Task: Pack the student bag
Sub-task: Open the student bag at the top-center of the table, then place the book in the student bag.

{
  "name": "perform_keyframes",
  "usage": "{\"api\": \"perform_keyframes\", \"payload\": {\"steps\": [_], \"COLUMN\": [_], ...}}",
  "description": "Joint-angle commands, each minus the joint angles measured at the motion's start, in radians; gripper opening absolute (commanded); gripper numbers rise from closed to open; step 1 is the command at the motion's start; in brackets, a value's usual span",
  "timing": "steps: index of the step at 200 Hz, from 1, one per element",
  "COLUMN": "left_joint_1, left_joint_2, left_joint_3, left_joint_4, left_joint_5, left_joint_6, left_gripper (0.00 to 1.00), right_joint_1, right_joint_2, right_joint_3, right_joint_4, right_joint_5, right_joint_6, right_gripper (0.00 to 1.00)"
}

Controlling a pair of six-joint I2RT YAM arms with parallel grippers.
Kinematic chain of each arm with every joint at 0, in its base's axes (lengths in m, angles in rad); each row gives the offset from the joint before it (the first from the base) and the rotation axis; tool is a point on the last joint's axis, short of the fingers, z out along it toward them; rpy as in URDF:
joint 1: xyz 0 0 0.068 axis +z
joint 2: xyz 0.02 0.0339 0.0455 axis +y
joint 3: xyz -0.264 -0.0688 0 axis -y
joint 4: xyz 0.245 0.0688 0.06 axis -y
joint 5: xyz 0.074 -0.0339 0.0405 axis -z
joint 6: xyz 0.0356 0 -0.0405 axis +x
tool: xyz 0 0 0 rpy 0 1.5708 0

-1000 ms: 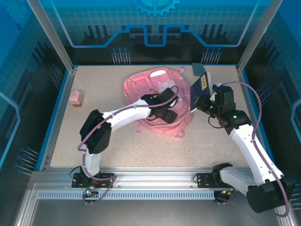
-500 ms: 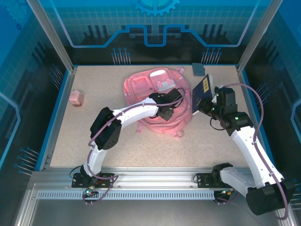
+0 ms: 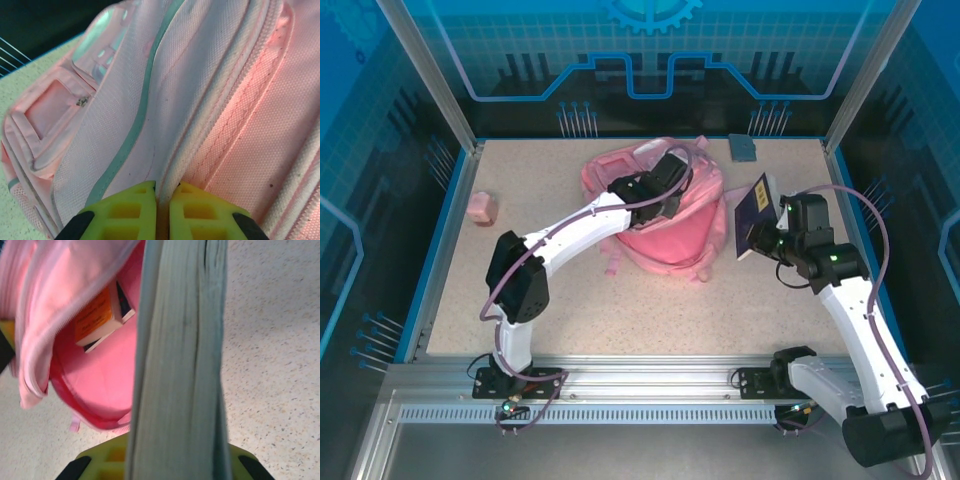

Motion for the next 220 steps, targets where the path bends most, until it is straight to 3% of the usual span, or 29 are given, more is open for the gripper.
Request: {"api": "perform_keyframes", "payload": {"steps": [1,37,80,107,150,220], "left_joint_1": [0.009,0.008,0.011,0.015,0.037,0.064], "left_joint_2": [-0.057,-0.073,-0.108,-0.127,-0.145,-0.149], "left_joint_3": [0.055,0.078,0.075,0.076,0.076,0.079], "left_joint_4": [0.128,0.139,0.135,0.131,0.105,0.087], "left_joint_5": [-0.058,-0.006,0.025,0.054,0.118,0.187], "left_joint_6": [-0.05,-0.061,-0.077,-0.094,-0.129,-0.182], "left_gripper": [0.07,0.06,0.04,0.04,0.04,0.03], "right_joint_1": [-0.015,-0.011,0.015,0.044,0.094,0.136], "right_joint_2": [0.015,0.086,0.187,0.262,0.419,0.773], "right_joint_3": [0.021,-0.059,-0.195,-0.244,-0.248,-0.1], "right_joint_4": [0.024,0.207,0.596,0.835,1.077,1.206], "right_joint_5": [-0.172,-0.428,-0.585,-0.59,-0.539,-0.409], "right_joint_6": [-0.031,0.065,0.265,0.366,0.422,0.423], "right_gripper": [0.13,0.13,0.14,0.14,0.14,0.17]}}
